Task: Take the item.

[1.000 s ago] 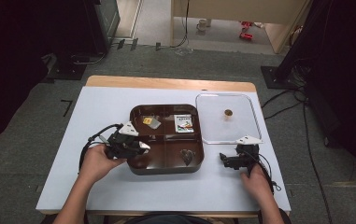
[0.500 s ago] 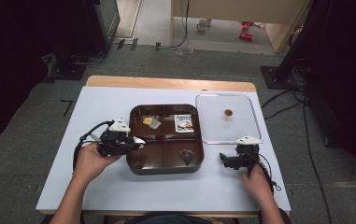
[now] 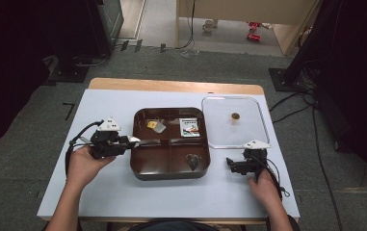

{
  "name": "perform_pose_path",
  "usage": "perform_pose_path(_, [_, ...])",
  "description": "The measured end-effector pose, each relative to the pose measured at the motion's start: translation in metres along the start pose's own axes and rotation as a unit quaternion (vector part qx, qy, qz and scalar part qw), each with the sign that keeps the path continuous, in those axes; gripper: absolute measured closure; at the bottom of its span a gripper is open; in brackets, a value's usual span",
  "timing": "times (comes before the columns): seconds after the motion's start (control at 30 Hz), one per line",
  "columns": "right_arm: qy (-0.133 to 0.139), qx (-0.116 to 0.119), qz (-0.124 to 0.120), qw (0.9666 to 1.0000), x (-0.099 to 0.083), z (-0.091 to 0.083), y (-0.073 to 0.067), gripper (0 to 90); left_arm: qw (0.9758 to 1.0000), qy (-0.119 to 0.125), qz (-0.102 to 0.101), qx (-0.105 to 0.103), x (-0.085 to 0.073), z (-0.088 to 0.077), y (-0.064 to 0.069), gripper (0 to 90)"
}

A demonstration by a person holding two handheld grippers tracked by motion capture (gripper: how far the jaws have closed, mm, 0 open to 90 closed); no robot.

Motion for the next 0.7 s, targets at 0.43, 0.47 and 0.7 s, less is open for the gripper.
perform_pose_path(0.43, [0.0, 0.0, 0.0, 1.0, 0.0, 0.0, 0.0, 0.0, 0.9994, 0.011, -0.025, 0.023, -0.009, -0.013, -0.016, 68.7])
perform_pose_path(0.47, [0.0, 0.0, 0.0, 1.0, 0.0, 0.0, 0.0, 0.0, 0.9993, 0.013, -0.028, 0.023, -0.009, -0.014, -0.017, 68.6])
perform_pose_path(0.7, [0.0, 0.0, 0.0, 1.0, 0.0, 0.0, 0.0, 0.0, 0.9981, 0.023, -0.046, 0.034, -0.016, -0.018, -0.029, 68.3])
Point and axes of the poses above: each handheld gripper's, and its own axes: z roughly forward along the jaws, x roughly out of its top, y roughly to its right, the point moved 4 cm from there along z, roughly forward along the jaws, and after that the axes turned 12 degrees about -x, right-handed, at the moved point
